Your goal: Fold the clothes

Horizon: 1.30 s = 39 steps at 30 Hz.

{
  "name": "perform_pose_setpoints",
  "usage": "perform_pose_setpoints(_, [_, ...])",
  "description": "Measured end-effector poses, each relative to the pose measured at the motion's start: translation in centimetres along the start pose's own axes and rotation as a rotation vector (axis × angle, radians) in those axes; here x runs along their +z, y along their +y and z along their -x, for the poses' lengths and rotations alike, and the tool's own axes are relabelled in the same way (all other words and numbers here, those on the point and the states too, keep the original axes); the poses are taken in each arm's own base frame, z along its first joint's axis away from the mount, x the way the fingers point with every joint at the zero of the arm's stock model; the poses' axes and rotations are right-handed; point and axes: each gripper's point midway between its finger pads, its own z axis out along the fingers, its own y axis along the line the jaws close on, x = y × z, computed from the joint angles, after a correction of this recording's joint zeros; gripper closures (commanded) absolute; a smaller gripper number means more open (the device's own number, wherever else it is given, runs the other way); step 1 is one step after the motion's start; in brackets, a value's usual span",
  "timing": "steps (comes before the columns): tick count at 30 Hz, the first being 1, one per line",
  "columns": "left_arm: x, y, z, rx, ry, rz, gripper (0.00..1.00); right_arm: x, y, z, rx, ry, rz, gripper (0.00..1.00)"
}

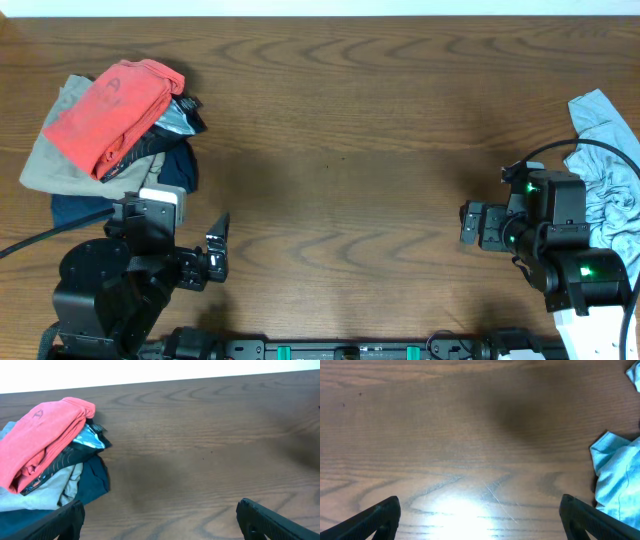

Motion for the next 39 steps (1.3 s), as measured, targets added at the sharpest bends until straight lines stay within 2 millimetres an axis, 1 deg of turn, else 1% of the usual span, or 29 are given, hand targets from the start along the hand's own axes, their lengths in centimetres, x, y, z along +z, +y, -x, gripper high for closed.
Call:
perform_pose_setpoints(4, [0.0,0.0,0.0,0.000,0.000,0.000,0.02,-0.3,-0.2,-0.1,0.000,-0.013,-0.006,0.01])
perform_pose_setpoints(6, [0.0,0.0,0.0,0.000,0.000,0.000,0.02,-0.8,-0.2,0.5,-0.001,-0.068,-0.007,0.01])
perform_pose_setpoints(9, [0.0,0.0,0.0,0.000,0.002,0.000,0.02,-1.6,-0.2,1.7,-0.004,-0.195,0.004,0.01])
perform_pose_setpoints(12, [0.0,0.0,-0.1,0.000,0.003,0.000,0.02,-1.8,-0.2,2.5,-0.012,-0.327,0.018,0.01])
perform_pose_setpoints(20, [0.1,0.0,-0.2,0.000,0.006,0.000,0.02,-0.7,-0.4,1.6,-0.019,-0.591,0.058,0.01])
perform_pose_setpoints(28, [0.1,0.0,-0.2,0.000,0.006,0.000,0.02,-1.4,-0.2,2.7,-0.016,-0.864,0.100,0.01])
perform_pose_setpoints(34, [0.1,0.0,-0.2,0.000,0.006,0.000,0.02,-2.6,-1.1,3.7,0.005,-1.043,0.090,0.01])
perform_pose_setpoints(37, [0.1,0.0,-0.2,0.000,0.006,0.000,0.02,-2.6,-1.5,3.7,0.013,-1.090,0.079,0.01])
perform_pose_setpoints(39, [0.1,0.0,-0.2,0.000,0.006,0.000,0.02,-2.0,-1.8,3.4,0.017,-1.083,0.070,0.01])
